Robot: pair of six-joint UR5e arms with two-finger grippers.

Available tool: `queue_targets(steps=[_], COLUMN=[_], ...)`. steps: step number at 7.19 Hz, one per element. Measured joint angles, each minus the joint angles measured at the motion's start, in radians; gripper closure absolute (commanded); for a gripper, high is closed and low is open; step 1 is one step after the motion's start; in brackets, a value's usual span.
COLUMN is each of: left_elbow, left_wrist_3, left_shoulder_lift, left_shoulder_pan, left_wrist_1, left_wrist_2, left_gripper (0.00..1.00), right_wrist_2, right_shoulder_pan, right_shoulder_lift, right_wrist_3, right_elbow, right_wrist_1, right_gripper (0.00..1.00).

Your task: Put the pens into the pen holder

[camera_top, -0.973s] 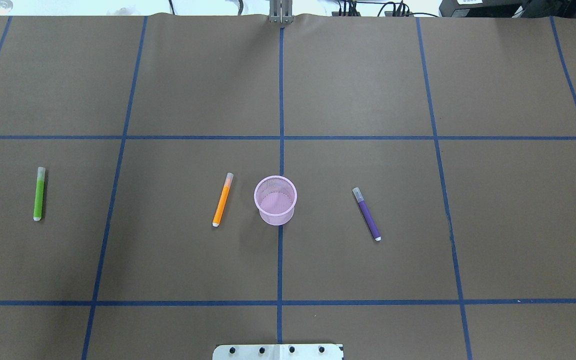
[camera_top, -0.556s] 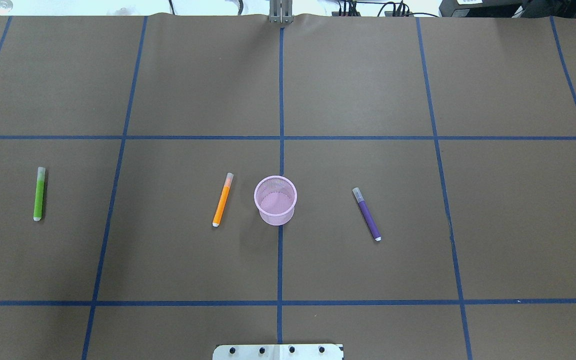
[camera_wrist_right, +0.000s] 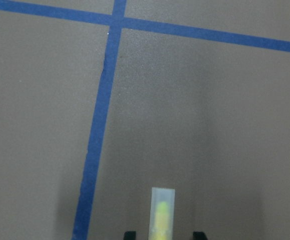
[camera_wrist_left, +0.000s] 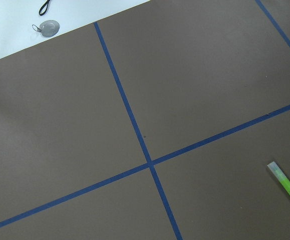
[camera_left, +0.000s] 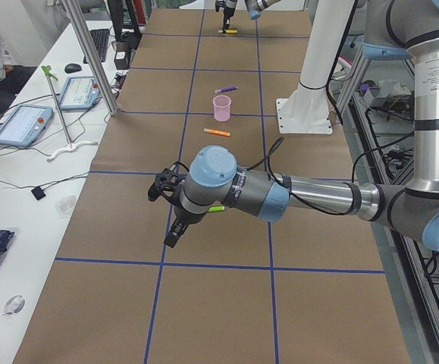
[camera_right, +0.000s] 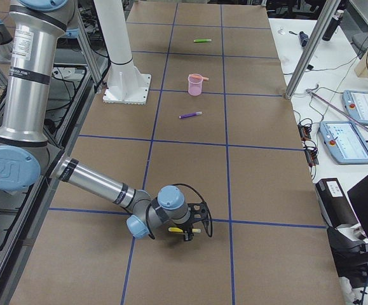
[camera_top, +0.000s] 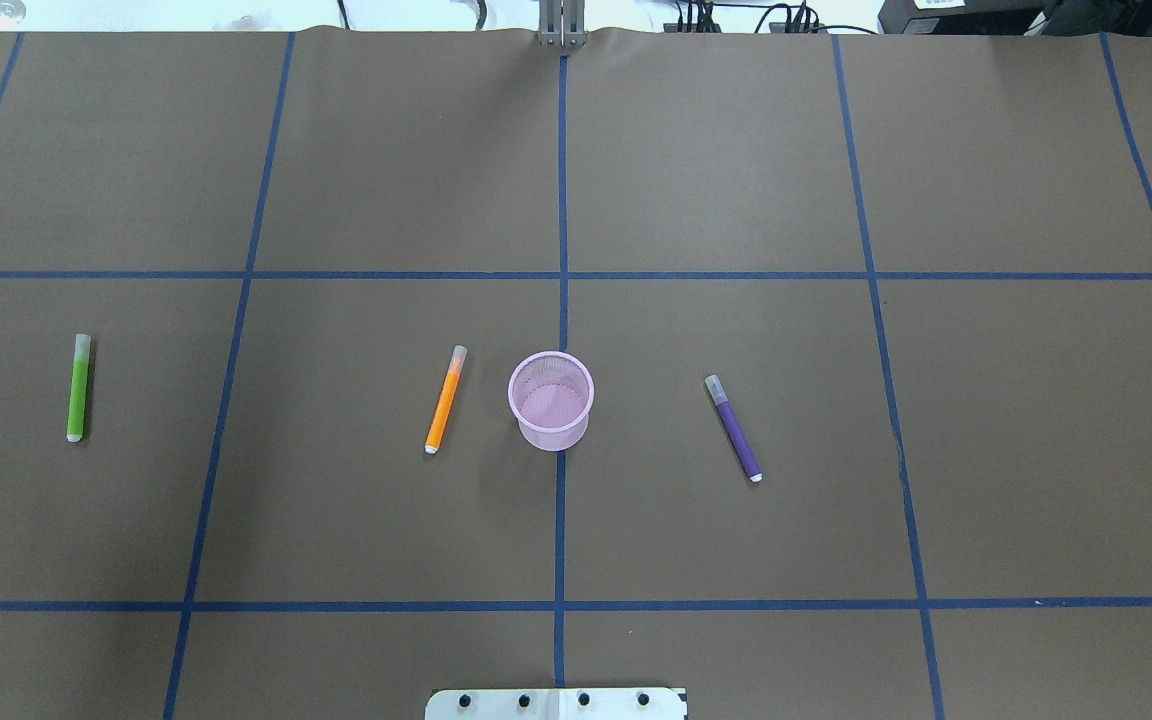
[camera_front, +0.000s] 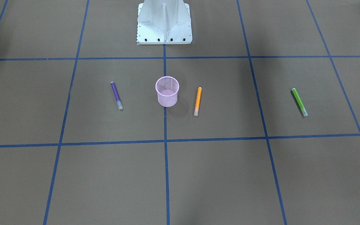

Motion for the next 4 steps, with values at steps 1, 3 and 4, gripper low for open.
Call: queue_targets(steps=[1, 3, 4], left_elbow=[0.000, 0.001, 0.000], left_wrist_3=[0.000, -0.001, 0.000], left_shoulder_lift=[0.000, 0.001, 0.001], left_shoulder_pan=[0.000, 0.002, 0.002], left_wrist_1=[-0.002, -0.003, -0.006], left_wrist_2=[0.000, 0.000, -0.005], left_gripper=[0.00, 0.00, 0.00], right_wrist_2=[0.001, -0.001, 0.000], right_shoulder_pan=[0.000, 0.000, 0.000], right_shoulder_lift=[0.001, 0.009, 0.014], right_wrist_3=[-0.005, -0.010, -0.008], right_elbow=[0.007, 0.044, 0.093], right_wrist_1=[0.001, 0.001, 0.004], right_gripper=[1.00, 1.00, 1.00])
